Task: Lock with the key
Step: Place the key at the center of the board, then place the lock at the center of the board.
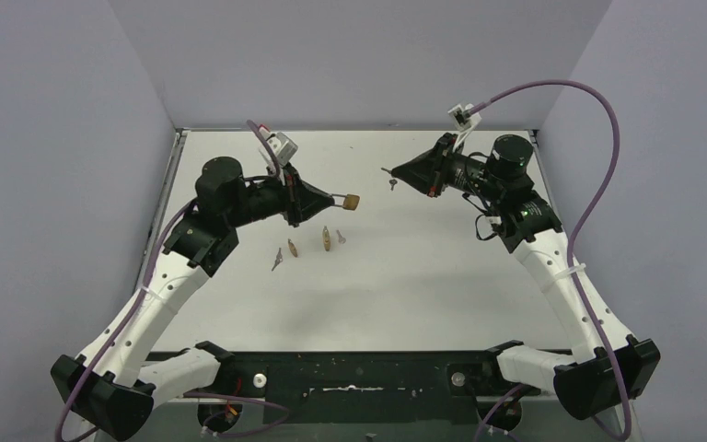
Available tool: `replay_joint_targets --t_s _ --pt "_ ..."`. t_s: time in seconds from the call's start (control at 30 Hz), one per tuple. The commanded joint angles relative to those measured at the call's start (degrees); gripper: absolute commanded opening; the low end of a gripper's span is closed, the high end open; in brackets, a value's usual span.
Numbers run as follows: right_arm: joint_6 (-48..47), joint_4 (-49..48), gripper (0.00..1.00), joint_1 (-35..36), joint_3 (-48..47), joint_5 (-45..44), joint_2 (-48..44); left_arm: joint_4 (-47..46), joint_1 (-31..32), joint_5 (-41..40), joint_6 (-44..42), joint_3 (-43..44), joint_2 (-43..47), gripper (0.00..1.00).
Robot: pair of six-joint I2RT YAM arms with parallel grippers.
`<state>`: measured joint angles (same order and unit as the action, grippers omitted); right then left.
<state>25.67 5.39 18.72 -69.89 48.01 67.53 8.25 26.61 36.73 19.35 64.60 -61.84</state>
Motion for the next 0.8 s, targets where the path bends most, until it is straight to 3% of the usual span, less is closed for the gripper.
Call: replay_joint_targets --t_s 0.0,0.2,0.43,0.6,0.77 --pt "-4.0 3.93 0.0 -0.26 0.28 -7.96 -3.12 9.81 2.22 -15.78 -6.48 2.47 -1.89 0.0" --pt "-3.13 6.41 0.0 -0.31 3.84 -14.48 -5.18 12.91 5.36 -30.01 -6.08 1.85 -3.95 0.0" --pt "0.14 3.7 0.0 2.59 6.89 -15.5 -3.87 18.81 3.51 -43.66 -3.19 4.35 -7.26 0.0" --pt "-5.97 6.43 0.0 13.35 4.56 -24.24 -0.35 22.36 0.6 -46.17 -0.56 6.92 -11.95 0.0" --pt "-4.94 2.32 0.0 15.78 1.51 -24.27 7.04 26.95 -1.86 -45.61 1.9 10.44 -17.95 0.0"
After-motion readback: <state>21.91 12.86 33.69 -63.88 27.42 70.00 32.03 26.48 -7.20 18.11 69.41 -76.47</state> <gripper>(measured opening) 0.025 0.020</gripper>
